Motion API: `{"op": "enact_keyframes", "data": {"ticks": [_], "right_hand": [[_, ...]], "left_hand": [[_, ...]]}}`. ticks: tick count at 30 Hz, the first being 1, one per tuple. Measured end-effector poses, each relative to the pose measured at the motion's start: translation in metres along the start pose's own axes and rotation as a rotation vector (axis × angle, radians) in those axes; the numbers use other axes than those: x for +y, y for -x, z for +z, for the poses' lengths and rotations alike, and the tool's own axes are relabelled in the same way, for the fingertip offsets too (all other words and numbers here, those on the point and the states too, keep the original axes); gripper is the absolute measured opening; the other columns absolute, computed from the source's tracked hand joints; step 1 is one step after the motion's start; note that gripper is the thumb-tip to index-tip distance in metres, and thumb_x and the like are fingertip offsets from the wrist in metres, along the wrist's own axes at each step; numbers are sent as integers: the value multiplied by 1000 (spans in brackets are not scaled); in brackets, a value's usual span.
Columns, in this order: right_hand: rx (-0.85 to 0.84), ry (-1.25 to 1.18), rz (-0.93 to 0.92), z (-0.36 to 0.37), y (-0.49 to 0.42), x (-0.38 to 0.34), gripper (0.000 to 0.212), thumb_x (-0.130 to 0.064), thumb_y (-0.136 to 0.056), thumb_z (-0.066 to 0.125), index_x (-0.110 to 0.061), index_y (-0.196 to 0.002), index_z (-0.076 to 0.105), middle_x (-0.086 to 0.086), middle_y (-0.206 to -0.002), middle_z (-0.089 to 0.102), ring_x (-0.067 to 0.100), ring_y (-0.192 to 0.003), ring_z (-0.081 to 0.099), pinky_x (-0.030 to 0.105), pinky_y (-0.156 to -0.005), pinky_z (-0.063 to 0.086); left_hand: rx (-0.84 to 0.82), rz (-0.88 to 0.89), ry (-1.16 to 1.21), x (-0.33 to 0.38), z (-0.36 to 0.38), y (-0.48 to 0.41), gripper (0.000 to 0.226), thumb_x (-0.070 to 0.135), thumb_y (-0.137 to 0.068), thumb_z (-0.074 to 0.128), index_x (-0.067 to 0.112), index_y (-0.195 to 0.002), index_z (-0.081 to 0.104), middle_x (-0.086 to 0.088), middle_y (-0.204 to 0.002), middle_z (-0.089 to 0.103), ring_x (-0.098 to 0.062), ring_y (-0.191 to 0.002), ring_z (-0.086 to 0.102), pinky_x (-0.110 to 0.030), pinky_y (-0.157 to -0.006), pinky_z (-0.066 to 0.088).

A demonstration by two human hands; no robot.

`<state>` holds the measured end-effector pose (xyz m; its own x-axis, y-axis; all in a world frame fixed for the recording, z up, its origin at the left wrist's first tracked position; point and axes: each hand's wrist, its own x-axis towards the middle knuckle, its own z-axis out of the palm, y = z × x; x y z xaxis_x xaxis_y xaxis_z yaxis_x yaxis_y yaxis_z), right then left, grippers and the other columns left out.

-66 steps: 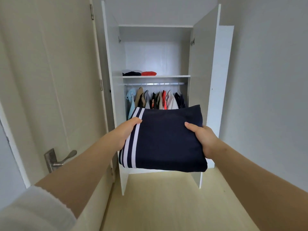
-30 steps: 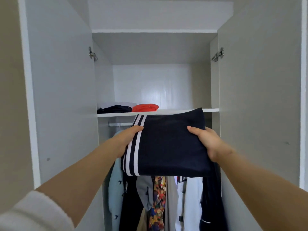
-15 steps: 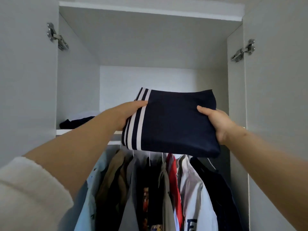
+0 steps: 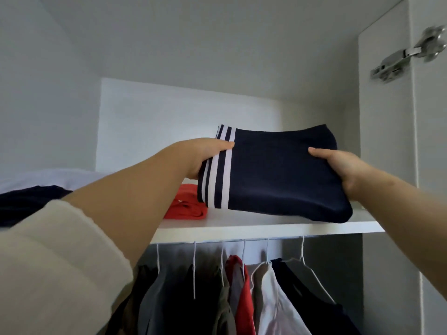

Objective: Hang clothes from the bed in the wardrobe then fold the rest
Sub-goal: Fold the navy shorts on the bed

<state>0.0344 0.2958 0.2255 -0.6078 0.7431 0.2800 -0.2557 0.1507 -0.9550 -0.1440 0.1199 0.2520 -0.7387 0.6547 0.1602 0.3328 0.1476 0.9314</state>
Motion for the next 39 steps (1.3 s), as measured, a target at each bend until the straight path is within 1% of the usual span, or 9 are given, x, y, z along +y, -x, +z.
{"op": "enact_keyframes", "data": {"ticks": [8, 11, 14, 18, 21, 24, 28, 32, 39], "right_hand": [[-156, 371, 193, 16, -71, 42, 16, -14, -91, 56, -8, -101, 67, 11, -78, 68, 24, -68, 63, 29, -59, 45], [-249, 629, 153, 18, -87, 52, 18, -13, -93, 52, -9, -103, 66, 13, -95, 70, 24, -77, 62, 28, -69, 46], [-215, 982, 64, 22, -95, 55, 33, -25, -90, 58, -12, -120, 59, 6, -109, 61, 20, -83, 56, 23, -56, 37], [-68, 1021, 0, 22, -95, 56, 66, -28, -84, 66, -5, -137, 35, 15, -133, 46, 27, -111, 49, 30, -83, 41], [-35, 1179, -266, 16, -91, 45, 70, -43, -83, 63, -25, -142, 31, 10, -146, 33, 36, -132, 32, 44, -109, 29], [-370, 1108, -355, 26, -72, 33, 56, -53, -85, 52, -35, -137, 40, -6, -144, 38, 22, -131, 36, 31, -104, 29], [-731, 1273, -289, 48, -60, 52, 46, -49, -97, 29, -31, -137, 42, -7, -146, 38, 12, -129, 37, 27, -108, 21], [-767, 1302, -230, 52, -64, 56, 47, -51, -98, 22, -36, -141, 36, -9, -152, 29, 13, -138, 27, 38, -116, 14], [-741, 1285, -168, 53, -61, 55, 53, -57, -94, 22, -38, -142, 33, -9, -152, 28, 15, -139, 27, 40, -116, 15]], "left_hand": [[-83, -211, -434, -26, 10, -39, 29, 39, -89, 58, 12, -96, 65, -7, -88, 69, -22, -77, 64, -30, -66, 49], [-14, -166, -753, -29, 22, -48, 40, 39, -95, 48, 10, -122, 55, -8, -118, 60, -24, -108, 57, -29, -81, 42], [85, -116, -948, -35, 35, -57, 50, 33, -98, 43, 3, -137, 35, -13, -139, 44, -27, -126, 45, -31, -97, 35], [180, 17, -849, -38, 30, -55, 71, 33, -92, 56, 11, -146, 16, -16, -145, 33, -29, -129, 39, -34, -101, 34], [143, 233, -542, -24, 19, -33, 61, 32, -92, 55, 26, -145, 26, -3, -150, 28, -23, -133, 35, -29, -103, 30], [-90, 138, -604, -17, 20, -12, 43, 48, -91, 46, 33, -132, 48, 11, -143, 40, -10, -131, 38, -25, -106, 26], [-172, -85, -849, -26, 41, -8, 44, 53, -91, 42, 24, -122, 56, 1, -130, 52, -9, -101, 52, -18, -80, 35], [-164, -91, -970, -27, 45, -14, 48, 49, -96, 35, 22, -133, 48, -2, -142, 43, -17, -128, 41, -27, -103, 28], [-166, -51, -968, -32, 45, -15, 47, 46, -97, 34, 17, -131, 51, -3, -136, 48, -19, -124, 45, -30, -104, 28]]}}
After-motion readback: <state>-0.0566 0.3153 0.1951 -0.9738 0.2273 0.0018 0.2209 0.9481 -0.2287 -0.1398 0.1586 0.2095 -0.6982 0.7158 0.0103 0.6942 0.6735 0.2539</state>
